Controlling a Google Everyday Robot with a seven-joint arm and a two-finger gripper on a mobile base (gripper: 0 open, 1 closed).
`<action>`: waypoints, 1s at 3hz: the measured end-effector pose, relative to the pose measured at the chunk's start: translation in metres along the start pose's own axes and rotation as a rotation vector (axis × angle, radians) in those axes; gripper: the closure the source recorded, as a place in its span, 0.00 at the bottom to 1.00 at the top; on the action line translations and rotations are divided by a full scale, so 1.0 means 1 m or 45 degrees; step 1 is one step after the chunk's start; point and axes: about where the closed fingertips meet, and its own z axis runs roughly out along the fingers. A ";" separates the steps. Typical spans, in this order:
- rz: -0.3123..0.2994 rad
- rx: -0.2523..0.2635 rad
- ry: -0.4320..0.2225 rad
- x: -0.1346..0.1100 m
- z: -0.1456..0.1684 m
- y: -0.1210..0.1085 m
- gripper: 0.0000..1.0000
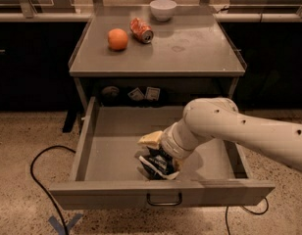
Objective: Pick blue chip bag from top drawer and place on counter
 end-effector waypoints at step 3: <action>0.004 0.081 0.077 0.014 -0.038 -0.015 0.90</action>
Offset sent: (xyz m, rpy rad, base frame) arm 0.0048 -0.0054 0.0093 0.0053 -0.0295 -0.0256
